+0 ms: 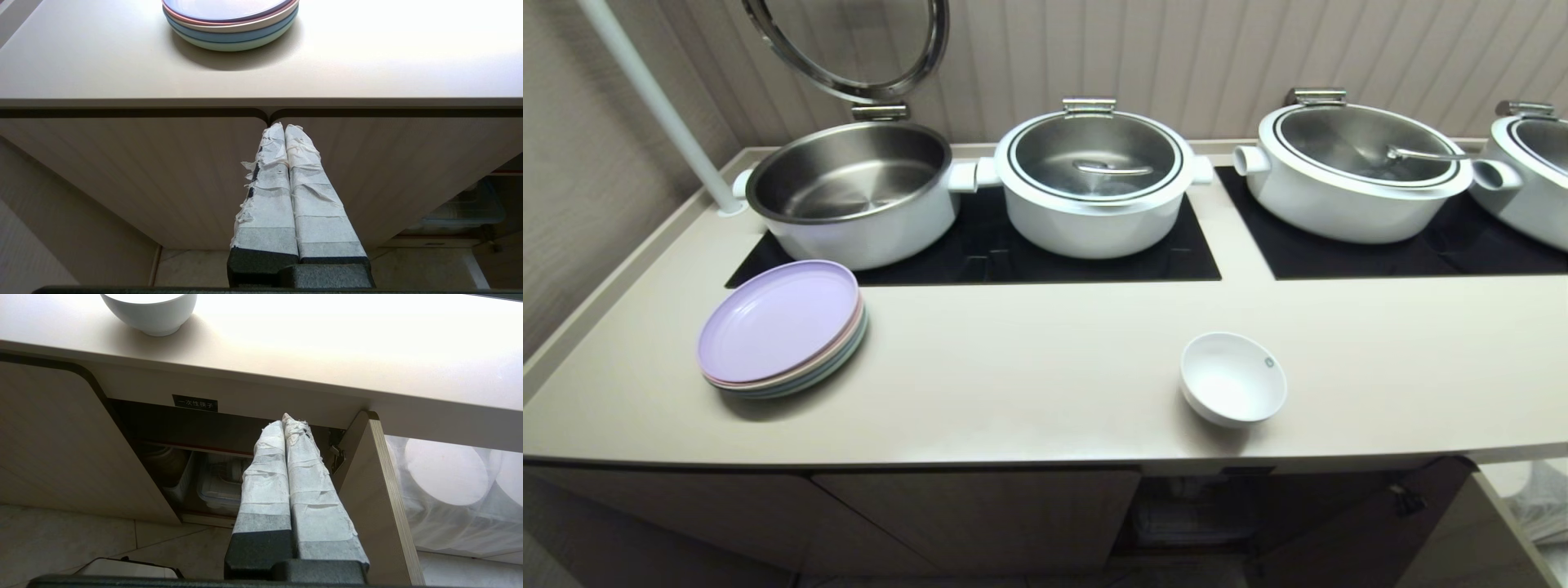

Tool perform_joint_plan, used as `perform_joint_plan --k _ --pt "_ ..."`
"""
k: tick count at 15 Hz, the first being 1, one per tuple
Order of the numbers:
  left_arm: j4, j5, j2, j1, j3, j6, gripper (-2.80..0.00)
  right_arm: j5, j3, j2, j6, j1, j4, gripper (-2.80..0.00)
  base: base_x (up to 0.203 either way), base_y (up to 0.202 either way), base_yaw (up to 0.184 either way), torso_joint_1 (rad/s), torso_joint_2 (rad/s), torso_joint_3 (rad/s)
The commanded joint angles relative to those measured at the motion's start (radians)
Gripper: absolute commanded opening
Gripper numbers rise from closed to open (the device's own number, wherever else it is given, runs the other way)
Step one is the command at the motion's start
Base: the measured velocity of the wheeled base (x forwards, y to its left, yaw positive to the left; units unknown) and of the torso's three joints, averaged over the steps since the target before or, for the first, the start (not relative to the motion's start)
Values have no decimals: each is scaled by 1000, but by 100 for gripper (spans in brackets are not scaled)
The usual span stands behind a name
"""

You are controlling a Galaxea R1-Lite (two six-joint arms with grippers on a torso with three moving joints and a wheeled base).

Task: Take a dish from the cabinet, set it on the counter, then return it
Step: Pick up the bowl from the table

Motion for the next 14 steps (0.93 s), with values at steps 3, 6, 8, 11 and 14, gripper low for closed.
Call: perform_joint_plan --k 3,6,8,11,14 --pt "0 1 0 0 0 1 -280 -4 0 47 -2 -1 -8 -280 0 0 0 0 0 0" --pt "0 1 0 0 0 0 -280 -3 -6 151 -2 0 -67 -280 0 0 0 0 0 0" --pt "0 1 0 0 0 0 -280 -1 -13 239 -1 0 -126 -280 0 0 0 0 0 0" --pt "0 1 0 0 0 0 -280 1 -21 400 -1 0 -256 -280 0 0 0 0 0 0" --pt "0 1 0 0 0 0 -280 12 -43 563 -3 0 -404 -280 0 0 0 0 0 0"
